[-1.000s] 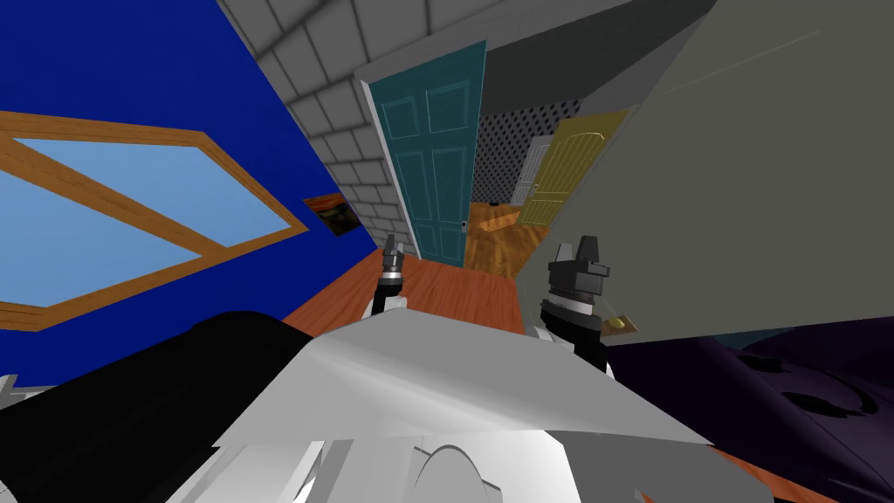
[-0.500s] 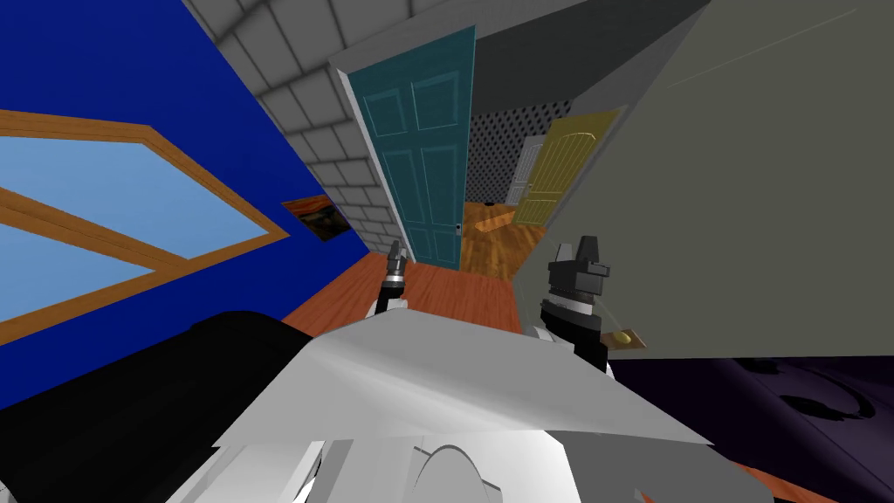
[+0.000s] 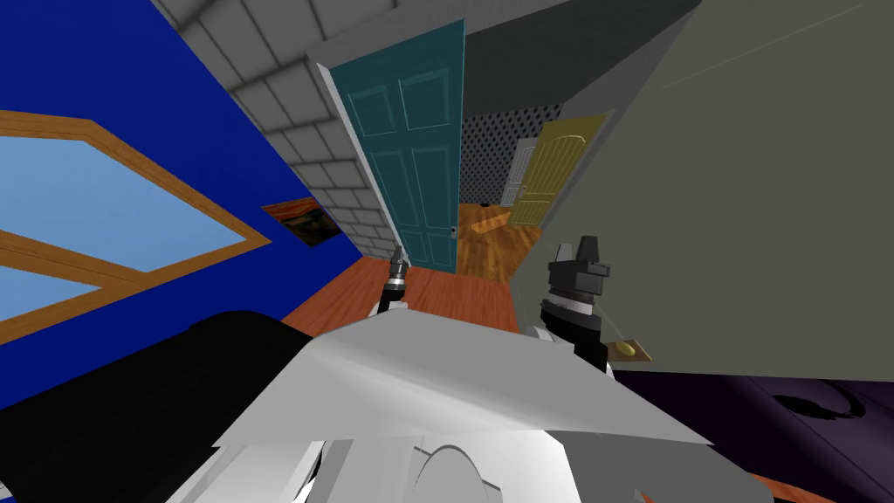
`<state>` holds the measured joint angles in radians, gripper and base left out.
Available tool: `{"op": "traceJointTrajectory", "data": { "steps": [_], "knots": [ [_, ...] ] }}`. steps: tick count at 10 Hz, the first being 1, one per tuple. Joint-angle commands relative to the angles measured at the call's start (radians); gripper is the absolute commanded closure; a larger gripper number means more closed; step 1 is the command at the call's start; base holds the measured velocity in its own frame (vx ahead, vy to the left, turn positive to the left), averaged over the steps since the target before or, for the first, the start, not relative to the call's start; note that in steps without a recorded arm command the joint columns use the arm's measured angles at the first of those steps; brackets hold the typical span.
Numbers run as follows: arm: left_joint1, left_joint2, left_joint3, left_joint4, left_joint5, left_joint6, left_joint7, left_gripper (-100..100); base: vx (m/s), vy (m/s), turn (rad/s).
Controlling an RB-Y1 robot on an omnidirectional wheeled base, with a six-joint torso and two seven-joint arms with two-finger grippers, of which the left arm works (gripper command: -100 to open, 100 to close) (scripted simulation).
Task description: Pull the door open
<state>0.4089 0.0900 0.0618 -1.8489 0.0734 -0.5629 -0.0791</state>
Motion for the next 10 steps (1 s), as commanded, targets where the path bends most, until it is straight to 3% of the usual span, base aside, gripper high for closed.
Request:
{"op": "traceJointTrajectory", "data": {
  "steps": [1, 10],
  "knots": [
    [-0.009, 0.004, -0.001, 0.038, 0.001, -0.009, 0.008, -100, 0.142, -0.026, -0.067],
    [-0.033, 0.029, -0.001, 0.214, 0.009, -0.059, 0.048, -100, 0.116, -0.016, -0.061]
  ]
}}
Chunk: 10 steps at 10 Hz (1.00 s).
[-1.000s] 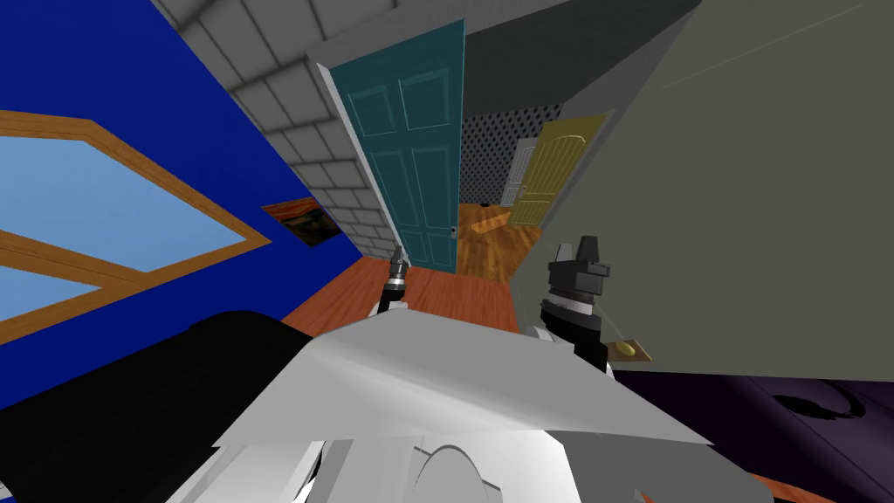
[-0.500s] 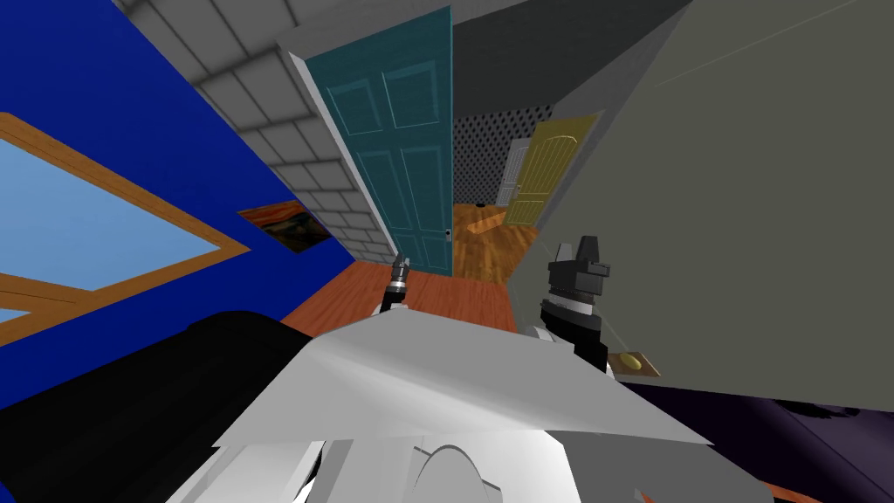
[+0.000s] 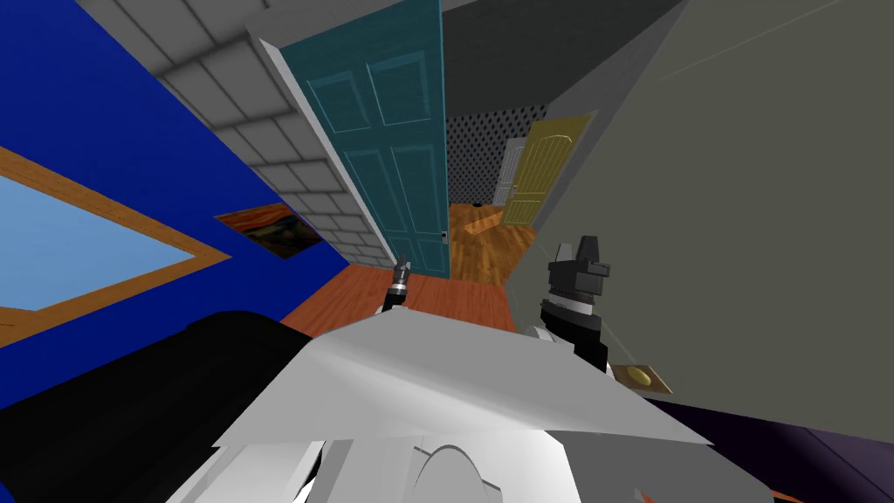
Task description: Pull the door open
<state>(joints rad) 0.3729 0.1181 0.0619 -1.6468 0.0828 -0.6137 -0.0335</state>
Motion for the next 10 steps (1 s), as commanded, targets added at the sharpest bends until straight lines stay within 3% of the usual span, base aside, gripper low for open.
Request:
{"op": "traceJointTrajectory", "data": {
  "steps": [1, 10],
  "knots": [
    [0.001, 0.002, -0.002, 0.03, 0.001, -0.013, 0.007, -100, 0.11, -0.016, -0.055],
    [-0.021, 0.018, -0.003, 0.188, 0.008, -0.057, 0.043, -100, 0.104, -0.012, -0.056]
  ]
}}
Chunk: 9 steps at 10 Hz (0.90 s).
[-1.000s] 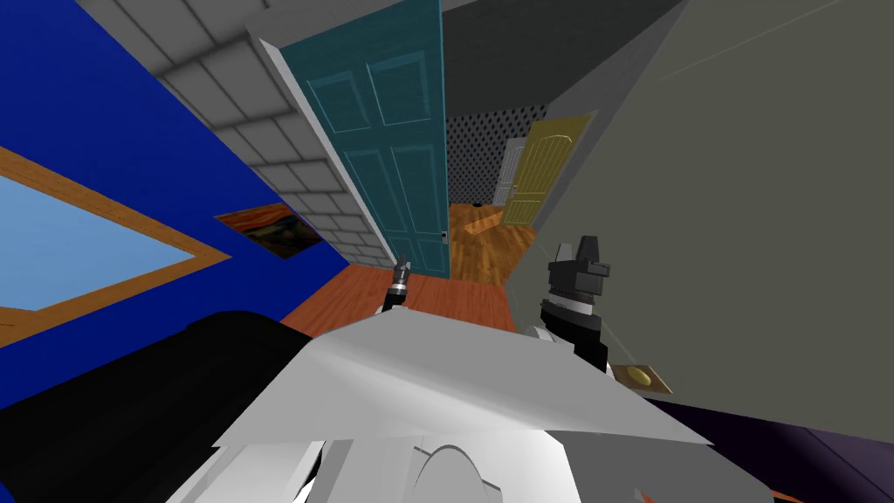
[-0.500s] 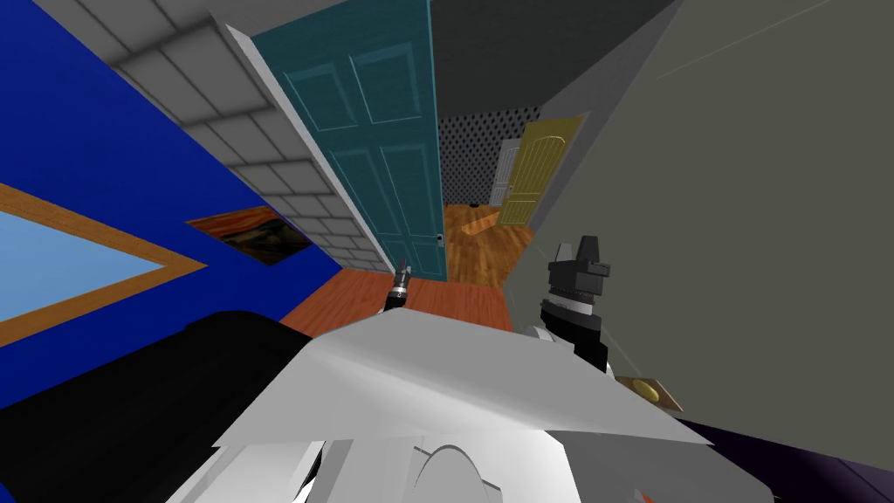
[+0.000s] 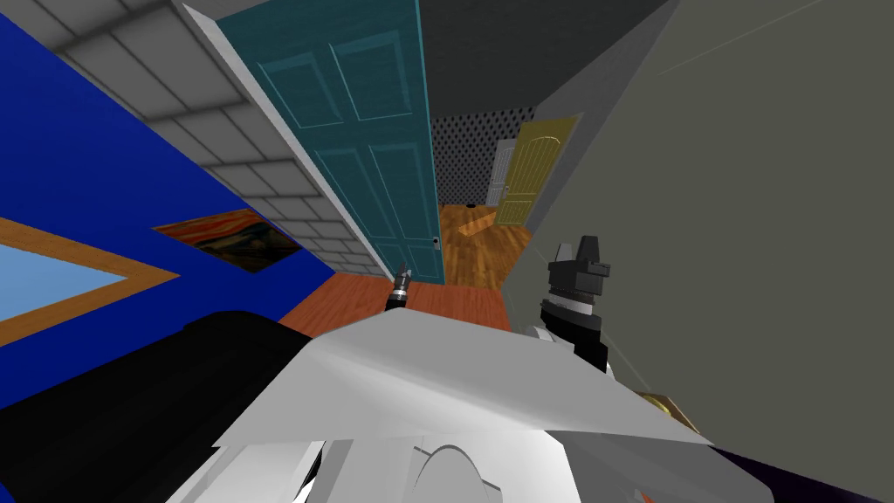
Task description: Pull the door open
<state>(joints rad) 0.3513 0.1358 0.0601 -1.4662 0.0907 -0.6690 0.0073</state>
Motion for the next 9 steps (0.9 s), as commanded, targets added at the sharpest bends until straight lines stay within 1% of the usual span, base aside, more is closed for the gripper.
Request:
{"op": "traceJointTrajectory", "data": {
  "steps": [1, 6, 9],
  "knots": [
    [-0.004, 0.003, -0.001, 0.042, 0.002, -0.012, 0.01, -100, 0.151, -0.016, -0.09],
    [-0.016, 0.008, -0.001, 0.123, 0.006, -0.035, 0.028, -100, 0.118, -0.005, -0.056],
    [-0.028, 0.014, -0.002, 0.213, 0.01, -0.06, 0.049, -100, 0.169, 0.006, -0.092]
  ]
}}
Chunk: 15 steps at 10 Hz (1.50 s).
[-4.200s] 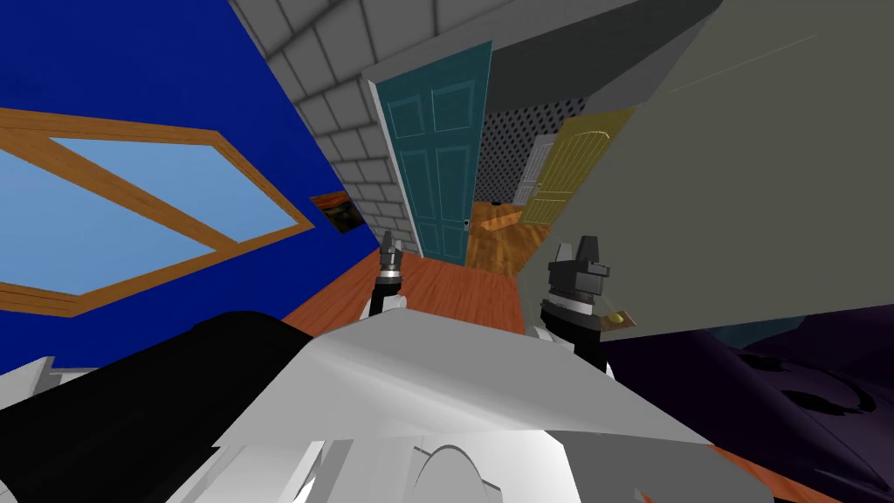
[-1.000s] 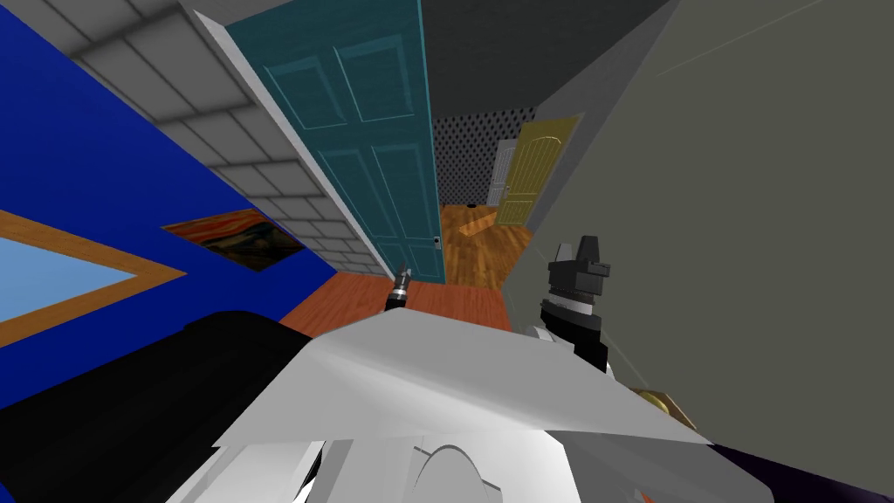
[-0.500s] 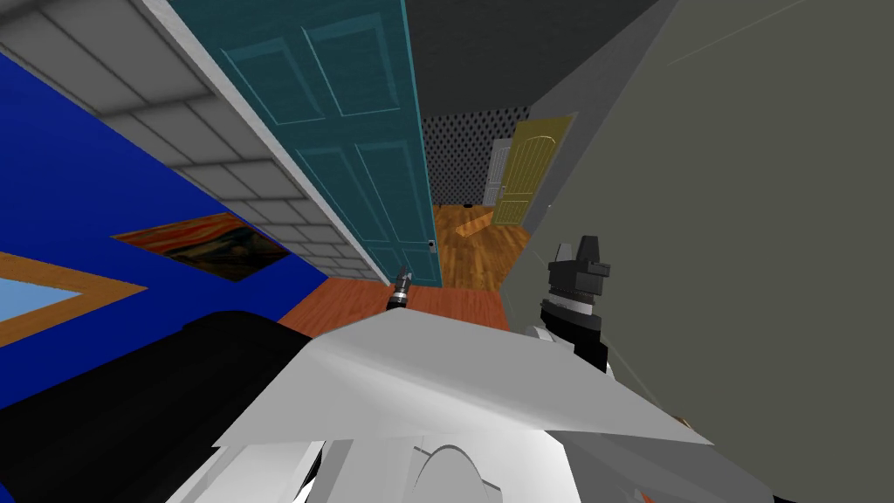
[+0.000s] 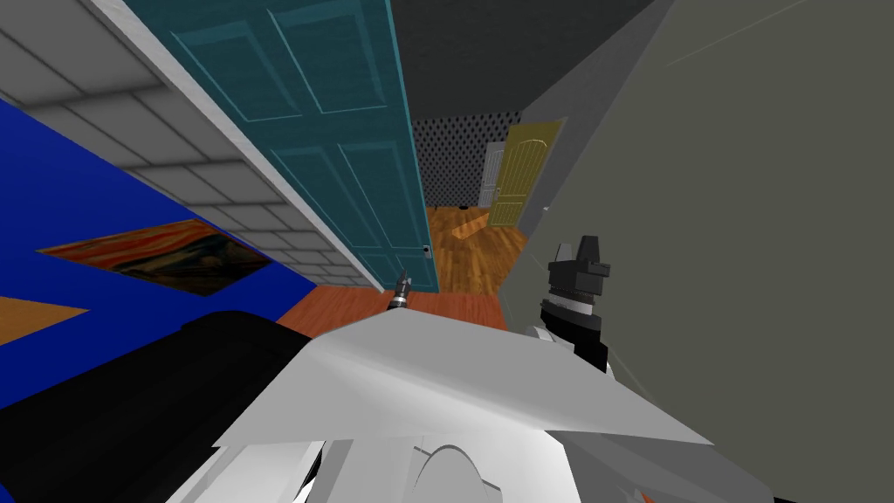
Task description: Pull the door open
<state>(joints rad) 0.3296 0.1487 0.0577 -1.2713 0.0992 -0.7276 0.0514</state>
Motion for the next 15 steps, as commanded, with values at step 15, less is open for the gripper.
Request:
{"op": "traceJointTrajectory", "data": {
  "steps": [15],
  "knots": [
    [-0.05, 0.033, 0.023, 0.252, 0.024, -0.062, 0.068, -100, 0.157, 0.014, -0.062]
  ]
}}
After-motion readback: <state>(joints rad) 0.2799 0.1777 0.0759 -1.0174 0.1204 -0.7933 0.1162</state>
